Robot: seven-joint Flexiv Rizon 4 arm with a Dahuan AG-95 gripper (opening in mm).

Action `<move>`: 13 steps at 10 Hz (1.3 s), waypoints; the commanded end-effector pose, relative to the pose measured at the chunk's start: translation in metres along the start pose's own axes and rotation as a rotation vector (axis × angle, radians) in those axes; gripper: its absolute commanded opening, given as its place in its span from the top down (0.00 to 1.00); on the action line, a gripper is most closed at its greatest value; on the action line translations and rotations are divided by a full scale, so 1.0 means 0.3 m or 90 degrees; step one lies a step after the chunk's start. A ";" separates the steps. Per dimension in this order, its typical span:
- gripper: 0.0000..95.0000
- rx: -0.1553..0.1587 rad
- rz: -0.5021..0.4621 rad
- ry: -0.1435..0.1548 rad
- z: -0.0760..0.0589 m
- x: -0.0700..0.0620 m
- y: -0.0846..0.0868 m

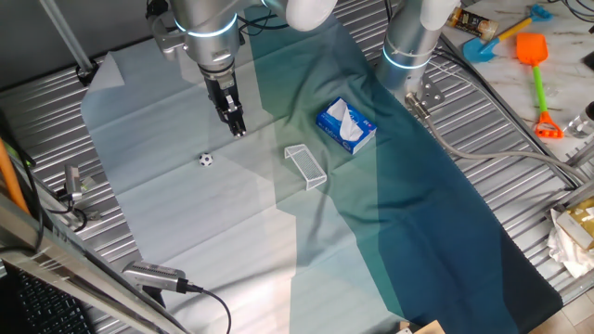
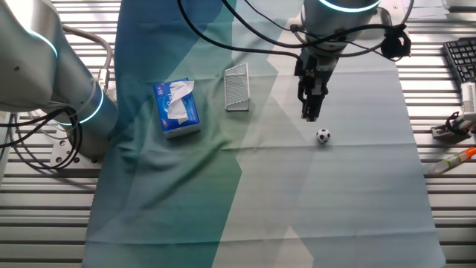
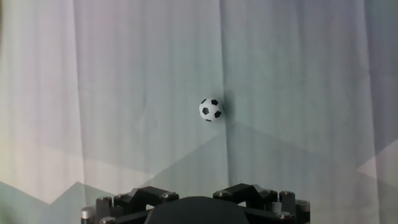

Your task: Push the soccer ball into the goal

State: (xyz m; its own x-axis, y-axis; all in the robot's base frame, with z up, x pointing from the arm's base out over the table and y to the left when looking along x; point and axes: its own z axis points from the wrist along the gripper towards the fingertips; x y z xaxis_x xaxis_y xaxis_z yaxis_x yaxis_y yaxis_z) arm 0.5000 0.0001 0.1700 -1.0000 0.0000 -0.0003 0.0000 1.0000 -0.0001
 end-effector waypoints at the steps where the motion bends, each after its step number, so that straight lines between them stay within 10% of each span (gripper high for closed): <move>1: 1.00 -0.053 -0.122 -0.006 0.001 0.000 0.000; 13: 1.00 -0.023 -0.105 0.001 0.001 -0.001 0.000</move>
State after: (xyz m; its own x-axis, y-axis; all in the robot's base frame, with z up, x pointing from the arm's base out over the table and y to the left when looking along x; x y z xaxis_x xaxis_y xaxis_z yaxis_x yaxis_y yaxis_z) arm 0.5002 -0.0004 0.1695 -0.9870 -0.1608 -0.0033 -0.1609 0.9863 0.0353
